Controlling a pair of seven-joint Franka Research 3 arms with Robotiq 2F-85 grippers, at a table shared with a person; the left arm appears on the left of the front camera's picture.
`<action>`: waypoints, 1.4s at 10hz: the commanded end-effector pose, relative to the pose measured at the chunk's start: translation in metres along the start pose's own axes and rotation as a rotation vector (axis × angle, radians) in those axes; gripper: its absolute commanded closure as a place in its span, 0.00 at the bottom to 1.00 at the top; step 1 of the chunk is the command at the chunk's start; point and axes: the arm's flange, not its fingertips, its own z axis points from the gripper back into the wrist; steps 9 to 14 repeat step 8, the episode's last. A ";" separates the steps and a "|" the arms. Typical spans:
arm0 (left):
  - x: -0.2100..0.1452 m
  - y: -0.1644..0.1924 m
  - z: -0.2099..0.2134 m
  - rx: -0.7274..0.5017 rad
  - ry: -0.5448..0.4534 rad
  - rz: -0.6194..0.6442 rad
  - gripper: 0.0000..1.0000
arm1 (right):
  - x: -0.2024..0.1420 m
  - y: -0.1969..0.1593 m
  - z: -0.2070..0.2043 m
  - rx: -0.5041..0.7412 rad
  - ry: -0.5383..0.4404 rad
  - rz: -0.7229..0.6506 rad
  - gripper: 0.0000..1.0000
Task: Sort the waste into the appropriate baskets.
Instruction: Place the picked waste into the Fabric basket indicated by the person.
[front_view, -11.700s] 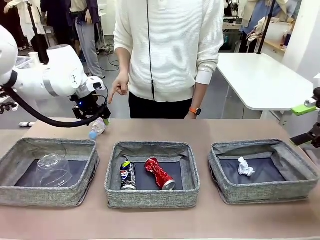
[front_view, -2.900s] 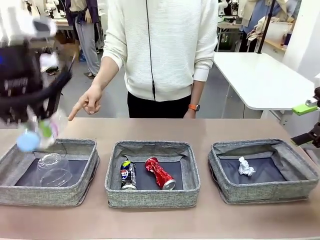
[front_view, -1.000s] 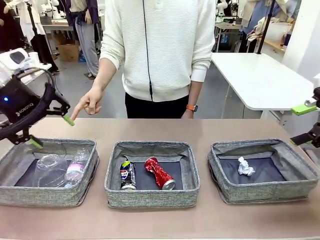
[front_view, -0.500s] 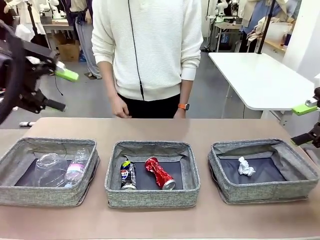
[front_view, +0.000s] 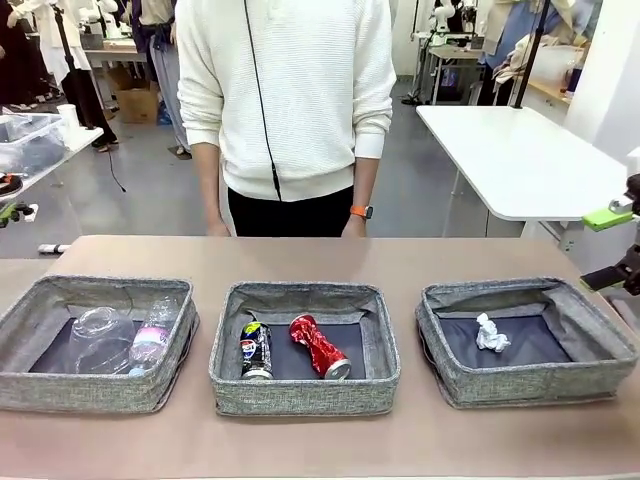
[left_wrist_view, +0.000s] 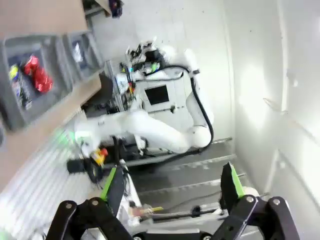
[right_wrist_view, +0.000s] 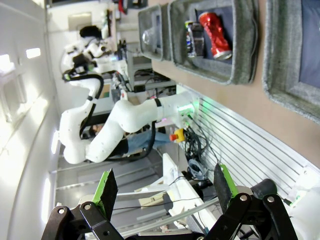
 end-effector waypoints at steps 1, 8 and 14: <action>0.015 -0.022 -0.025 0.006 -0.013 -0.124 0.00 | 0.000 0.002 0.001 0.016 0.002 0.011 0.00; 0.015 -0.022 -0.025 0.006 -0.013 -0.124 0.00 | 0.000 0.002 0.001 0.016 0.002 0.011 0.00; 0.015 -0.022 -0.025 0.006 -0.013 -0.124 0.00 | 0.000 0.002 0.001 0.016 0.002 0.011 0.00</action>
